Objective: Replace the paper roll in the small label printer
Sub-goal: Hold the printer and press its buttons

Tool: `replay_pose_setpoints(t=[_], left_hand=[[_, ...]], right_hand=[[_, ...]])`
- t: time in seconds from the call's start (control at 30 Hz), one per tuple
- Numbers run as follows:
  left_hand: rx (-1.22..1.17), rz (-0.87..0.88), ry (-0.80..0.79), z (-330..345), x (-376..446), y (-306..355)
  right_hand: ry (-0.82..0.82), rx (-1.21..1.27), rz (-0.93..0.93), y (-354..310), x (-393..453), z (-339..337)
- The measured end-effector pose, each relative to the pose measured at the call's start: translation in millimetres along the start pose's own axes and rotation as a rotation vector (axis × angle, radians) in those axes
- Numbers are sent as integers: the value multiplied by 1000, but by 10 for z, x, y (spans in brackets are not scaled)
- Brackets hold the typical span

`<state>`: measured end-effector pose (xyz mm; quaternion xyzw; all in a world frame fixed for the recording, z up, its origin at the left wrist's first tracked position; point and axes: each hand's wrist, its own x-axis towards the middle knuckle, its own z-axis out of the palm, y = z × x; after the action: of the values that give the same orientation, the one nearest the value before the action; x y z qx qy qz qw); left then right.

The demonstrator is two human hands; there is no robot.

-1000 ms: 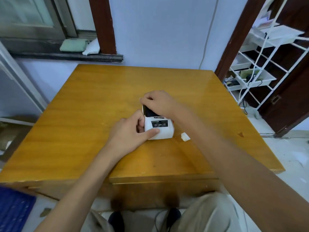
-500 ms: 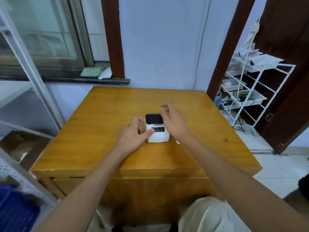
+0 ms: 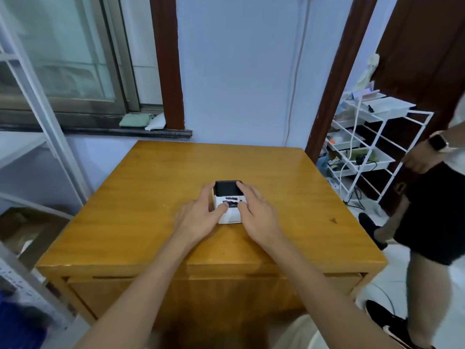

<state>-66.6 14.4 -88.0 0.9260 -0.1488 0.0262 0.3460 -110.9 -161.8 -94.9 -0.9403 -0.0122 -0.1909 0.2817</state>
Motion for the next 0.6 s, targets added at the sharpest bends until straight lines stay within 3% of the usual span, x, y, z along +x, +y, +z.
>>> replay_pose_setpoints(t=[0.6], left_hand=[[-1, -69, 49, 75, -42, 107]], right_hand=[[29, 105, 46, 17, -18, 6]])
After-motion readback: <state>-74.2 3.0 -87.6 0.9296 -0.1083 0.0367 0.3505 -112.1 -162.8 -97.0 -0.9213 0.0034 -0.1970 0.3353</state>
